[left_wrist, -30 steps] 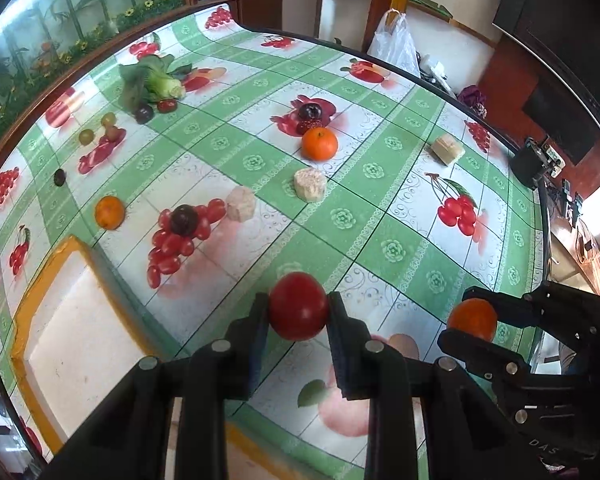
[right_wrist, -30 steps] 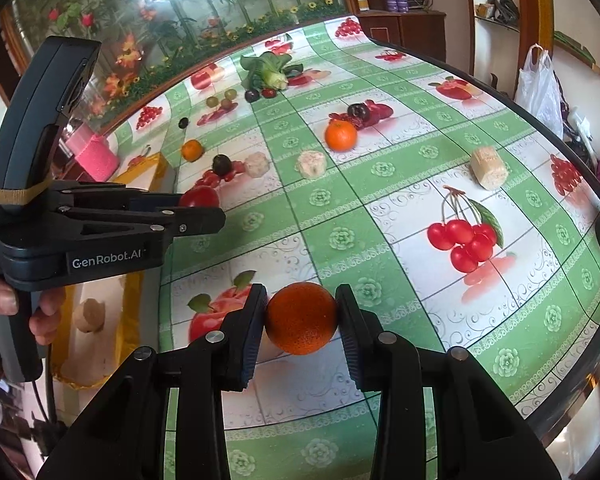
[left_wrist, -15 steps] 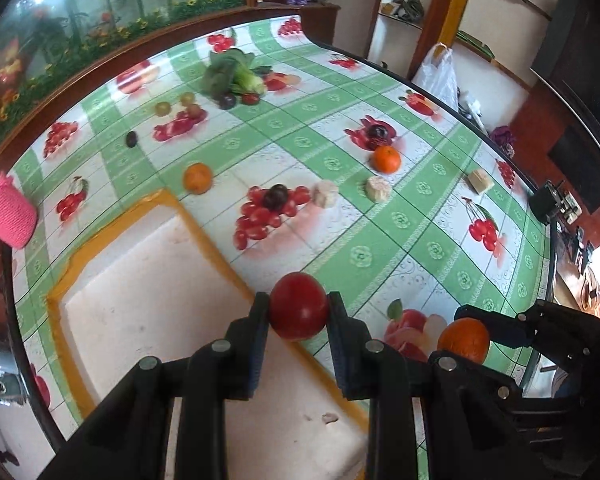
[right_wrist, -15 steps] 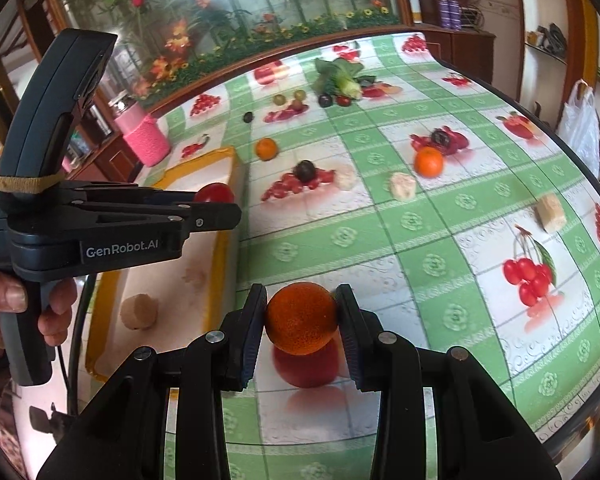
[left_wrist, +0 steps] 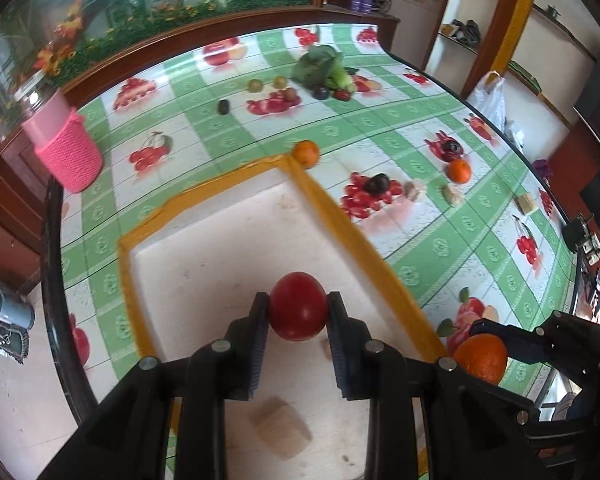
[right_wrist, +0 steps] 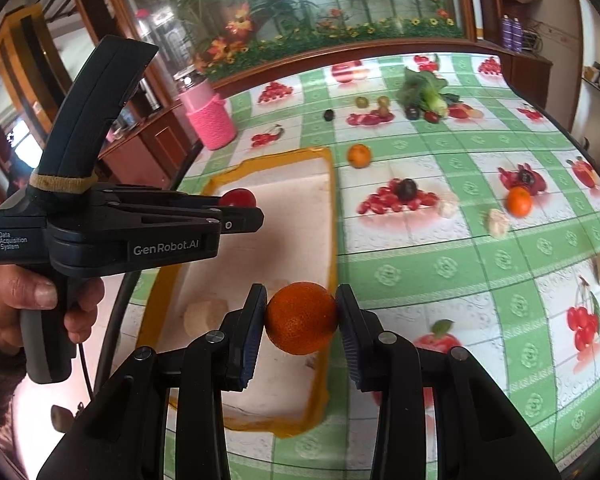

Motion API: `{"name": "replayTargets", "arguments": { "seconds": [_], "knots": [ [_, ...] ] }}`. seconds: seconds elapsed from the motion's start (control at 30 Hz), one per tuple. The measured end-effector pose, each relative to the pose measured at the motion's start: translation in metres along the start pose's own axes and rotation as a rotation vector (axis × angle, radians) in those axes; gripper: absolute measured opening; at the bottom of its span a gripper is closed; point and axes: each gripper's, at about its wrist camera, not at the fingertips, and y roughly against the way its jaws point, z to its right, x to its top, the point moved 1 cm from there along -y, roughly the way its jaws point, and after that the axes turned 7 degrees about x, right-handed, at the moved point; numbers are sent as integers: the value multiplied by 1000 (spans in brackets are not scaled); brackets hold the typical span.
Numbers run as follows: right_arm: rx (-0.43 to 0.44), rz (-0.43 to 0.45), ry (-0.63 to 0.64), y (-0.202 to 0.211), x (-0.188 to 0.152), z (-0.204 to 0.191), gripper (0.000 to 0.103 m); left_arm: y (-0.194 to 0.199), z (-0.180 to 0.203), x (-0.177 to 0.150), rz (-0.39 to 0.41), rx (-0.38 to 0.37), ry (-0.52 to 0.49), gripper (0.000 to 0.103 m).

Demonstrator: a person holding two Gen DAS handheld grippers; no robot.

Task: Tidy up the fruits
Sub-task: 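Carry the orange and tomato into the tray and open both grippers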

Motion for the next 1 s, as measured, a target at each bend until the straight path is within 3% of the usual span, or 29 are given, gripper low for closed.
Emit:
{"name": "replayTargets", "arguments": {
  "seconds": [0.27,0.53,1.0],
  "knots": [
    [55,-101,70,-37,-6,-24,35,-32,-25,-5,-79,-7,65,31],
    [55,-181,54,-64,-19,-15,35,-71,-24,-6,-163,-24,81,31],
    [46,-188,51,-69,-20,-11,36,-77,-20,-1,-179,-24,81,32]
  ]
}}
